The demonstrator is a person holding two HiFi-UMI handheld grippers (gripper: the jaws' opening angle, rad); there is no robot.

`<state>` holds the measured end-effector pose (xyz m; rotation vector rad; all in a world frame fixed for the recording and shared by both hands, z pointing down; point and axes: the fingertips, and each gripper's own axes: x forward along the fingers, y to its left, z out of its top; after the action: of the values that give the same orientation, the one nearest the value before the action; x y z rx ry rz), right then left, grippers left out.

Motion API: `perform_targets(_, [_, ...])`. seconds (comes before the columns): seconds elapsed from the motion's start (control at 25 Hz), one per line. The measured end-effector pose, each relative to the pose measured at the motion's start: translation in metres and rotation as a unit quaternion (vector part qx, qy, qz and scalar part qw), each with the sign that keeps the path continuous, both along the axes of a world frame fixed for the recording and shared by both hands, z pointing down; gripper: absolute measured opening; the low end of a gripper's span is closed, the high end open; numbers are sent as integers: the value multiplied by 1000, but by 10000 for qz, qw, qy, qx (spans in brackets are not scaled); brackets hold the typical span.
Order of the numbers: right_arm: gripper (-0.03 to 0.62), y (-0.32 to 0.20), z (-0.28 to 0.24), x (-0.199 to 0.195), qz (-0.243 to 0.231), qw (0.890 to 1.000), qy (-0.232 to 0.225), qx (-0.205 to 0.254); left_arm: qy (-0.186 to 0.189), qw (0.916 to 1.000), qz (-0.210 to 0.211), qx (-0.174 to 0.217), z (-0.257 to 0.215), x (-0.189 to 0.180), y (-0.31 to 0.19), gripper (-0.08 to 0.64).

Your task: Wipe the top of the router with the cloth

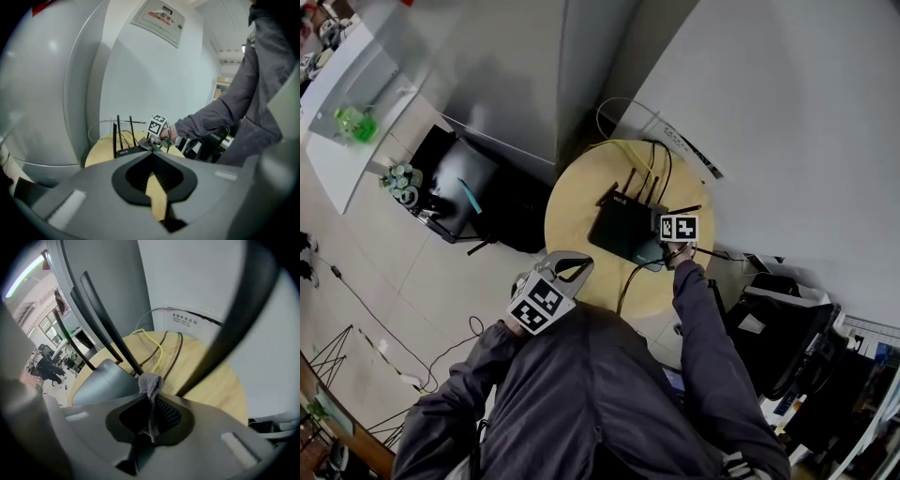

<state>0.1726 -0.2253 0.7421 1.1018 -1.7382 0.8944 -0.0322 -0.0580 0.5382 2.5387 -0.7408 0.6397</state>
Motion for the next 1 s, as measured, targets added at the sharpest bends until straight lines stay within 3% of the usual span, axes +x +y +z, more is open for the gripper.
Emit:
perform_targets(0.32, [23,11,0,60,385,9989,279,-37,-18,10000,74,-10,0,0,2,0])
perform_targets(0.64, [23,13,0,73,556,9975,435,-15,-17,10000,-26,-26,2,-10,4,0])
perform_targets(0.76, [23,15,-6,60,556,9980,286,26,-4,10000,-29,-19,1,-11,5,0])
perform_targets(1.0, [23,17,-19,-18,464,9967,-662,125,23,9999,-96,-18,2,-14,7,0])
